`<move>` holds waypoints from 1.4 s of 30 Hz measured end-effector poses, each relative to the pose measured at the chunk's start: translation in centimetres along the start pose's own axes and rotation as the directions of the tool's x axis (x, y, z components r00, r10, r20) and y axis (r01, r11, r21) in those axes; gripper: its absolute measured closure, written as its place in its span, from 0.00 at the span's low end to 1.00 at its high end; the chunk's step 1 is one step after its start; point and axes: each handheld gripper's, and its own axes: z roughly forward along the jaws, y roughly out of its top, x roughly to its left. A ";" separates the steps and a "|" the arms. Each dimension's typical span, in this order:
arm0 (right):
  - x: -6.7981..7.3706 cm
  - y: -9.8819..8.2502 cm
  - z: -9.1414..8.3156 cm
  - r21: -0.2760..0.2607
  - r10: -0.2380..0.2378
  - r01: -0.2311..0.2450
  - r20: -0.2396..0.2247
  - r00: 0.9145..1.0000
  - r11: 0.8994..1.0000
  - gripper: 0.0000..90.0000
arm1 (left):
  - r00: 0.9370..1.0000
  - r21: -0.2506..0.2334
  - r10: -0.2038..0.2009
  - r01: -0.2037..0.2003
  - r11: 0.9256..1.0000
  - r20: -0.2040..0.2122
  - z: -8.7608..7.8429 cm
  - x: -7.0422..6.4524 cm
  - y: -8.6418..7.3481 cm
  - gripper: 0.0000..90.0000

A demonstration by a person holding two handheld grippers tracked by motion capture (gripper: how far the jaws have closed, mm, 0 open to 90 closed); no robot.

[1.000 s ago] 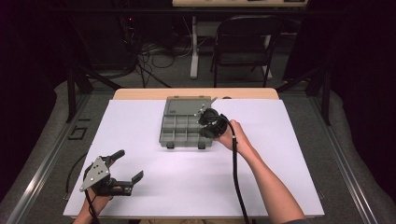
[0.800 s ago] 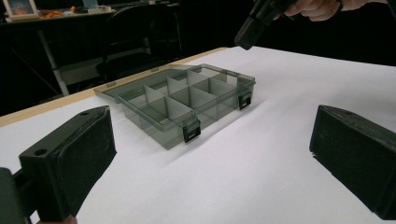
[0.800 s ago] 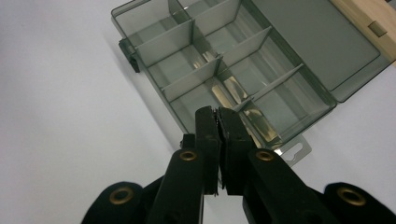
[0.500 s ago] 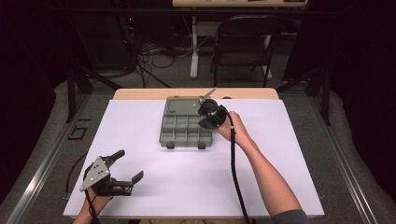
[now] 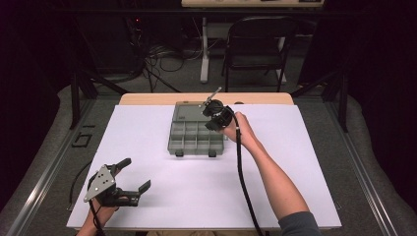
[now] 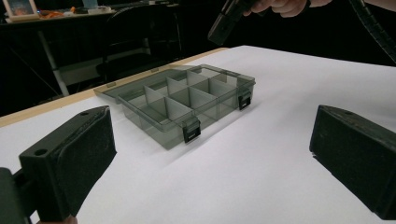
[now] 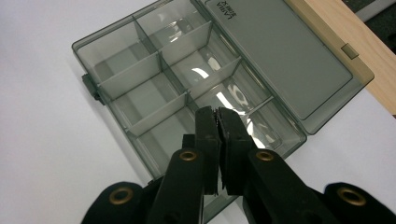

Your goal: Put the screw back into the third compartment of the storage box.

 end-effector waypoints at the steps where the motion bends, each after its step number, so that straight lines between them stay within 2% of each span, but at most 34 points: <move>1: 0.0 0.1 0.1 0.006 0.005 -0.005 0.001 1.000 1.000 0.98 | 1.000 0.000 0.000 0.000 1.000 0.000 0.0 0.0 0.0 0.00; 2: -0.1 0.2 0.2 0.017 -0.002 0.002 0.000 1.000 1.000 0.98 | 1.000 -0.001 -0.001 0.001 1.000 0.000 0.0 0.0 0.0 0.00; 7: -0.3 0.6 1.1 0.010 0.021 -0.021 0.008 1.000 1.000 0.98 | 1.000 -0.001 -0.002 0.002 1.000 0.000 0.0 0.0 0.0 0.00; 11: -0.4 1.0 2.0 0.022 0.008 -0.008 0.012 1.000 1.000 0.98 | 1.000 0.000 -0.003 0.003 1.000 0.001 0.0 0.0 0.0 0.00; 17: -0.6 1.7 2.8 0.023 0.033 -0.033 0.022 0.999 0.999 0.98 | 1.000 0.000 -0.002 0.002 1.000 0.002 0.0 0.0 0.0 0.00; 18: -0.7 1.9 2.9 0.028 0.017 -0.018 0.024 1.000 0.999 0.98 | 1.000 0.000 -0.001 0.001 1.000 0.004 0.0 0.0 0.0 0.00; 20: -0.6 2.1 3.1 0.028 0.034 -0.035 0.029 0.999 0.999 0.98 | 1.000 -0.003 -0.002 0.002 1.000 0.002 0.0 0.0 0.0 0.00; 21: -0.8 2.2 3.2 0.023 0.018 -0.019 0.031 0.999 1.000 0.98 | 1.000 -0.003 -0.002 0.002 1.000 0.002 0.0 0.0 0.0 0.00; 23: -0.7 2.3 3.4 0.028 0.032 -0.033 0.036 0.999 0.999 0.98 | 1.000 -0.003 -0.003 0.003 1.000 0.001 0.0 -0.1 0.0 0.00; 24: -0.7 2.4 3.6 0.038 0.018 -0.020 0.040 0.999 0.999 0.98 | 1.000 -0.002 -0.002 0.002 1.000 0.001 0.0 0.0 0.0 0.00; 31: -1.1 2.3 5.1 0.053 0.041 -0.043 0.038 0.998 0.998 0.97 | 1.000 -0.003 -0.001 0.001 1.000 -0.001 0.0 0.0 0.0 0.00; 40: -1.1 2.3 6.1 0.069 0.053 -0.054 0.027 0.998 0.996 0.97 | 1.000 -0.001 0.001 -0.001 1.000 0.001 -0.1 0.0 0.0 0.00; 42: -1.1 2.2 6.3 0.070 0.054 -0.055 0.018 0.998 0.996 0.91 | 1.000 -0.005 0.000 0.000 1.000 -0.001 -0.1 0.0 0.0 0.00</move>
